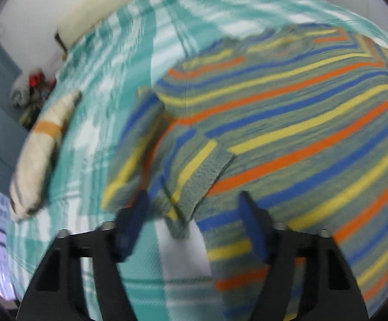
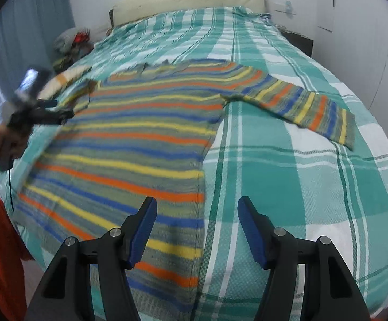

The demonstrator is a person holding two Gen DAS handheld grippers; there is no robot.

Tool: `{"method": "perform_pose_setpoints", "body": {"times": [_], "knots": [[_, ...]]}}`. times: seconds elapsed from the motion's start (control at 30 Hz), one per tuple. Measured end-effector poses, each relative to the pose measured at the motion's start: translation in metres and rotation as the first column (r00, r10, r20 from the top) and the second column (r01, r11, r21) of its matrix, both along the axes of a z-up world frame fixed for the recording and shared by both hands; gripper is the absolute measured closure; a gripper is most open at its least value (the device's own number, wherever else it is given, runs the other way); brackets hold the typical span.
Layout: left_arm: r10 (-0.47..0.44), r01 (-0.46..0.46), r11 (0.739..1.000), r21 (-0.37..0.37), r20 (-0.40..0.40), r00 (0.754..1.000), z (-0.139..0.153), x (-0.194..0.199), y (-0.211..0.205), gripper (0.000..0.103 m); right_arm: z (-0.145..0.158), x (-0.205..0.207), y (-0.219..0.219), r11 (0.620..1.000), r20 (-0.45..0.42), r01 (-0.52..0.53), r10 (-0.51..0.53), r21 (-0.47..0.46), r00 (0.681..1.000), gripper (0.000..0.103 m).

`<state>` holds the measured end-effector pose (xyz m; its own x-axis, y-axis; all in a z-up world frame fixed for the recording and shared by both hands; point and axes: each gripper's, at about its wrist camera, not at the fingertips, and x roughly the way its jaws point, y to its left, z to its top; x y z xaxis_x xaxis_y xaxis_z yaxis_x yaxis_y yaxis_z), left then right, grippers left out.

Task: Fold small clothes
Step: 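Grasp the cuff of the other tucked sleeve with the left gripper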

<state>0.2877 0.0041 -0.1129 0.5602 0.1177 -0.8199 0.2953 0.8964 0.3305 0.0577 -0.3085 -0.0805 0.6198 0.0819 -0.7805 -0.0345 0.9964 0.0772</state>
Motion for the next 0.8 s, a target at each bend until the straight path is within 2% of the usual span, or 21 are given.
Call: {"method": "perform_pose_setpoints", "body": {"times": [0.03,0.07,0.13,0.17,0.2,0.27,0.3,0.33,0.37,0.4,0.47,0.53,0.57,0.63,0.8], "knots": [[0.010,-0.011,1.000,-0.015,-0.015,1.000,-0.005,0.005,0.000,0.044,-0.003,-0.001,-0.002,1.000,-0.008,0.001,-0.001,0.004,1.000,0.040],[0.008,-0.009,0.999,-0.032,-0.024,1.000,-0.009,0.007,0.001,0.050,-0.007,0.000,-0.003,1.000,-0.017,0.006,-0.005,0.009,1.000,0.040],[-0.020,0.018,0.999,-0.047,-0.041,0.999,-0.014,0.009,-0.003,0.073,-0.011,0.002,-0.009,1.000,-0.030,0.013,-0.013,0.010,0.999,0.040],[-0.028,0.027,0.999,-0.029,-0.045,0.999,-0.013,0.010,-0.005,0.093,-0.013,0.002,-0.010,1.000,-0.033,0.015,-0.014,0.008,0.999,0.040],[-0.031,0.029,0.999,-0.034,-0.055,0.998,-0.010,0.013,-0.002,0.096,-0.013,0.003,-0.011,1.000,-0.035,0.016,-0.016,0.006,0.999,0.040],[0.021,-0.034,0.985,-0.169,-0.080,0.997,0.010,0.022,0.019,0.099,-0.016,0.006,-0.012,1.000,-0.039,0.019,-0.019,0.002,0.999,0.040],[0.068,-0.083,0.968,-0.238,-0.067,0.995,0.023,0.026,0.036,0.099,-0.015,0.005,-0.014,1.000,-0.041,0.022,-0.022,0.003,0.999,0.040],[0.145,-0.152,0.934,-0.323,-0.048,0.988,0.043,0.030,0.064,0.099,-0.015,0.006,-0.015,1.000,-0.042,0.024,-0.023,0.007,0.999,0.040],[0.201,-0.202,0.904,-0.377,-0.042,0.979,0.054,0.033,0.086,0.099,-0.015,0.006,-0.015,1.000,-0.041,0.025,-0.024,0.009,0.999,0.040],[0.285,-0.274,0.860,-0.431,-0.040,0.958,0.067,0.037,0.116,0.099,-0.015,0.005,-0.015,1.000,-0.039,0.026,-0.026,0.007,0.999,0.040],[0.427,-0.399,0.787,-0.472,-0.050,0.903,0.076,0.044,0.167,0.099,-0.018,0.005,-0.016,1.000,-0.043,0.026,-0.026,0.000,0.999,0.040],[0.533,-0.500,0.739,-0.451,-0.063,0.844,0.073,0.051,0.204,0.099,-0.021,0.007,-0.016,1.000,-0.053,0.026,-0.026,0.005,0.998,0.040],[0.573,-0.544,0.722,-0.428,-0.070,0.816,0.067,0.055,0.220,0.100,-0.023,0.009,-0.016,1.000,-0.062,0.025,-0.025,0.009,0.998,0.040],[0.620,-0.597,0.702,-0.389,-0.080,0.781,0.054,0.060,0.237,0.100,-0.027,0.012,-0.014,1.000,-0.074,0.023,-0.022,0.010,0.997,0.040],[0.669,-0.656,0.664,-0.360,-0.107,0.735,0.029,0.049,0.250,0.100,-0.033,0.017,-0.007,1.000,-0.086,0.011,-0.013,-0.018,0.996,0.040]]}}
